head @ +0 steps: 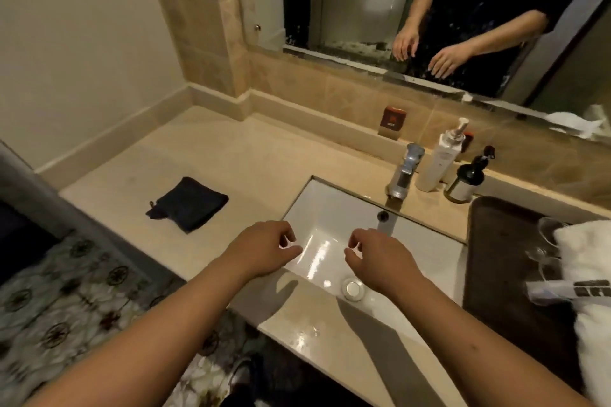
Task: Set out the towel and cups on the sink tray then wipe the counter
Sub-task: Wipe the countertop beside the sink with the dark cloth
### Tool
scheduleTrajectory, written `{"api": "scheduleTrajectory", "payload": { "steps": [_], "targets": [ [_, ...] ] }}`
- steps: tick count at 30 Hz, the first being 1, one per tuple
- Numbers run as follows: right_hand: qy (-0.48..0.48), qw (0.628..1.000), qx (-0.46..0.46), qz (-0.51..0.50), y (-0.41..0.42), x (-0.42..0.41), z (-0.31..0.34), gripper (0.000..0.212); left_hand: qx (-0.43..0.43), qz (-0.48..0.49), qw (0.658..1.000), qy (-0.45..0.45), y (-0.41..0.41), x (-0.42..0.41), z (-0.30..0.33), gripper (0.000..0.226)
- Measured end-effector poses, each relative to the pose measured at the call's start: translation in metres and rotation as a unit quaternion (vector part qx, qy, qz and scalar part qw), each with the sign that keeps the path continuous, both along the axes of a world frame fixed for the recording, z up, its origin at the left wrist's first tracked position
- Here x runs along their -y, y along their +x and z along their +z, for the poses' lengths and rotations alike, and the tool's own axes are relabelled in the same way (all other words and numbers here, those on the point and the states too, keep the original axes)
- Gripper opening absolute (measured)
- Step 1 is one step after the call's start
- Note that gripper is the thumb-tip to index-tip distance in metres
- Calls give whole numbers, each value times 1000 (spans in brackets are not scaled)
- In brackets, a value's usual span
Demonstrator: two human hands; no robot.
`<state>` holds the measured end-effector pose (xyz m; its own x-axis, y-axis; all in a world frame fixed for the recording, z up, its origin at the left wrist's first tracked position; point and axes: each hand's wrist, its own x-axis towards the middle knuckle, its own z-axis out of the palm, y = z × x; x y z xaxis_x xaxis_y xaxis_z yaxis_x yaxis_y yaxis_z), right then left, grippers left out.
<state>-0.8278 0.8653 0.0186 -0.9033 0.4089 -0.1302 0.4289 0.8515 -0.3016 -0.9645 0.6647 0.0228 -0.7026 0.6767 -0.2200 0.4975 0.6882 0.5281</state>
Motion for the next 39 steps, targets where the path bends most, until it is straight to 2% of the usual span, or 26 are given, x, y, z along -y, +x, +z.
{"api": "scheduleTrajectory", "payload": {
  "steps": [7,15,17,21,24,27,32,39],
  "targets": [
    [-25,996,51,73,-138,94,-23,33,28,57,997,-40,-125,107,-40,34],
    [-84,986,15,144,-278,190,-53,40,-49,80,991,-96,-240,184,-67,51],
    [-91,983,9,157,-305,209,-64,53,-48,69,989,-123,-258,195,-70,66],
    [-72,978,26,195,-344,239,-93,84,-17,23,970,-242,-279,211,-85,135],
    [-50,977,37,203,-351,256,-119,83,8,4,955,-296,-285,217,-99,152],
    [-15,980,13,197,-341,263,-140,71,13,15,959,-284,-287,217,-106,157],
    [-6,974,-52,219,-310,257,-147,63,15,21,962,-272,-286,218,-106,158],
    [-1,977,-62,202,-263,253,-148,62,-4,-9,950,-312,-286,213,-97,158]
  ]
}}
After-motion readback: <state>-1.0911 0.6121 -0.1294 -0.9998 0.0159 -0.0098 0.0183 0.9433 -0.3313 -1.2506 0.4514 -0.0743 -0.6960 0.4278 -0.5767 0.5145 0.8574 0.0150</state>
